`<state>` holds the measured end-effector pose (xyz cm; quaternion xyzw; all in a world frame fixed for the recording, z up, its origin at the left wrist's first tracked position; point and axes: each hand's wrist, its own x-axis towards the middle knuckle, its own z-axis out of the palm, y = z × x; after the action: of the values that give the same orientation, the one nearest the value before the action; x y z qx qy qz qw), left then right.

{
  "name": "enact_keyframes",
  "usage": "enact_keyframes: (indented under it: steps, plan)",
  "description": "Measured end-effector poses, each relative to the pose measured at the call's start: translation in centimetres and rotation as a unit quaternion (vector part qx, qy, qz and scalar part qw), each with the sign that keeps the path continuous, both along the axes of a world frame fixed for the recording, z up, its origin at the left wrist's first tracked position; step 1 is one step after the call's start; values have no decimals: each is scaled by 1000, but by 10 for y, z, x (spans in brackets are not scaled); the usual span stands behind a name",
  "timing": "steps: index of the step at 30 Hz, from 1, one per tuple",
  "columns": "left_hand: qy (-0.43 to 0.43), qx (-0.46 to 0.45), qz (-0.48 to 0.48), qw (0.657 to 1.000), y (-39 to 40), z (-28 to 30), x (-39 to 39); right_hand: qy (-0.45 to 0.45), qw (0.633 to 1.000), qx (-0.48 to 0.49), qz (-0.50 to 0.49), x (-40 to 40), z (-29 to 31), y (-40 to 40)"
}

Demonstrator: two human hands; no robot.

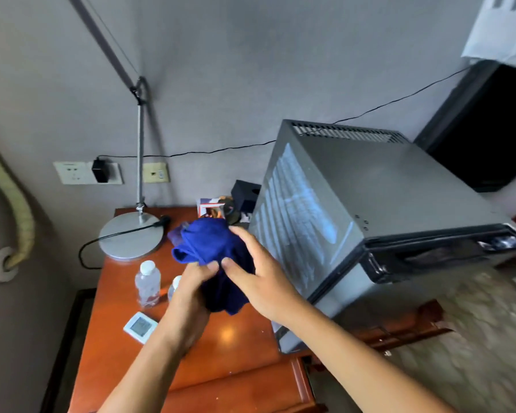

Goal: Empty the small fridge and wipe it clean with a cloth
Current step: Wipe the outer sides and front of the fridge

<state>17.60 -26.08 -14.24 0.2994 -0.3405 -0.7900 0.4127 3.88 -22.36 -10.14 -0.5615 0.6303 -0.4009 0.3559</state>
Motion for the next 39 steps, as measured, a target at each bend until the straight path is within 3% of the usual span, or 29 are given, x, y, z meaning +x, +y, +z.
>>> enact_keyframes:
  steps: [2,4,7,11,14,17,20,23,30,34,39]
  plan:
    - [77,50,-49,995,4,11,-17,105,994,-26,-11,-5,15,17]
    - [61,34,-31,997,4,19,-31,223,974,-27,26,-13,34,32]
    - [2,-42,34,999,4,22,-52,433,897,-93,8,-37,84,51]
    - [-53,-106,69,991,13,28,-87,382,881,-230,-155,-93,152,52]
    - [-67,-185,67,978,26,54,-120,396,875,-134,-245,-153,171,20]
    - [-78,-295,61,950,41,82,-150,438,866,-32,-240,-197,151,-7]
    - [-209,-385,109,892,55,82,-171,462,864,11,-199,-212,117,-19]
    - [-265,-326,172,891,70,73,-176,483,857,4,-182,-213,105,-24]
    - [-189,-146,186,953,92,23,-169,482,874,-36,-47,-216,107,-26]
    - [-168,-163,186,954,117,14,-174,500,865,-43,-30,-219,103,-29]
    - [-245,-252,207,913,79,36,-189,515,854,-63,-30,-220,99,-29]
